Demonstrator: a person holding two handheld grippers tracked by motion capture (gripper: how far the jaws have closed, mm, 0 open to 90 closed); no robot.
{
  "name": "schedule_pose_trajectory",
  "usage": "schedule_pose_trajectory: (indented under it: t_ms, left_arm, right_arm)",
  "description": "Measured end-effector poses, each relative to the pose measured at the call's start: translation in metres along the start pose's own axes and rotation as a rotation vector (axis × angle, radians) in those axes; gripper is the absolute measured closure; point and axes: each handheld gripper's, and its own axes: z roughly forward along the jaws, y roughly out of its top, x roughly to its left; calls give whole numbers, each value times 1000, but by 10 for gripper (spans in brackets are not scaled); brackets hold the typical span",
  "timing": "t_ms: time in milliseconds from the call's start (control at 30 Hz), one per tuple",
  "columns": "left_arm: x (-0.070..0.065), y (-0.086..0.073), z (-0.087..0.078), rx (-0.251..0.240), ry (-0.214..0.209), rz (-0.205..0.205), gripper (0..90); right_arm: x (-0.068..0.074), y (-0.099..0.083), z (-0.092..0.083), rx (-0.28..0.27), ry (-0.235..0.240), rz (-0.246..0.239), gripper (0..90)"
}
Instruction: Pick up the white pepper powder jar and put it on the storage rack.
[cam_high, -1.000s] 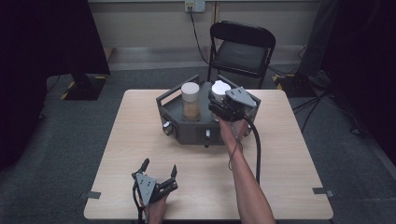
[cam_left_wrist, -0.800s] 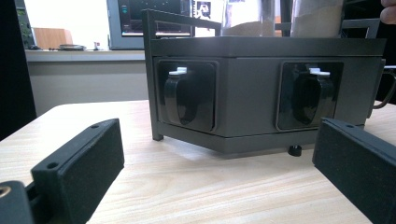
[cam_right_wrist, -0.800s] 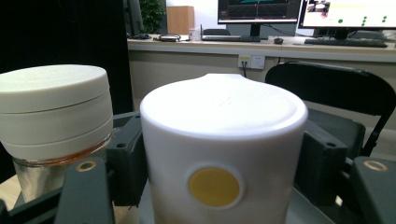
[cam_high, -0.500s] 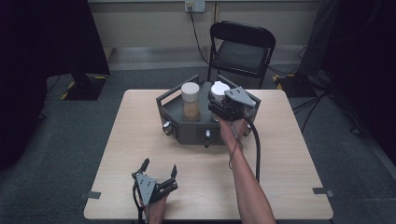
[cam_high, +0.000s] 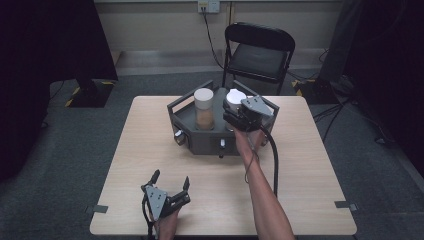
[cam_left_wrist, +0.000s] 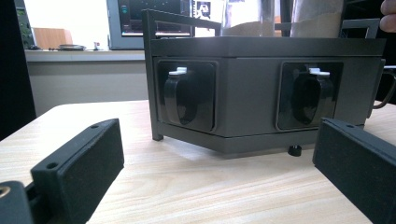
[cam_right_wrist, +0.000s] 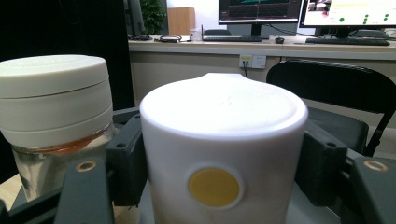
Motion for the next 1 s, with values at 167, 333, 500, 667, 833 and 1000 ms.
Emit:
schedule_pose_trajectory:
  t_ms: [167, 333, 500, 667, 833, 1000]
  left_arm:
    - [0, 0, 0, 0, 0, 0, 12]
    - [0, 0, 0, 0, 0, 0, 12]
    - [0, 0, 0, 0, -1, 0, 12]
    - [0, 0, 0, 0, -3, 0, 12]
    - [0, 0, 0, 0, -3, 0, 12]
    - [0, 0, 0, 0, -3, 0, 12]
  right_arm:
    - [1, -3, -1, -8, -5, 4, 297]
    - [0, -3, -1, -9, 1, 3, 295]
    - [0, -4, -2, -12, 3, 0, 280]
    - [3, -5, -3, -27, -16, 16, 174]
    - [5, -7, -6, -59, -24, 3, 67]
    - [9, -11, -6, -71, -30, -17, 1]
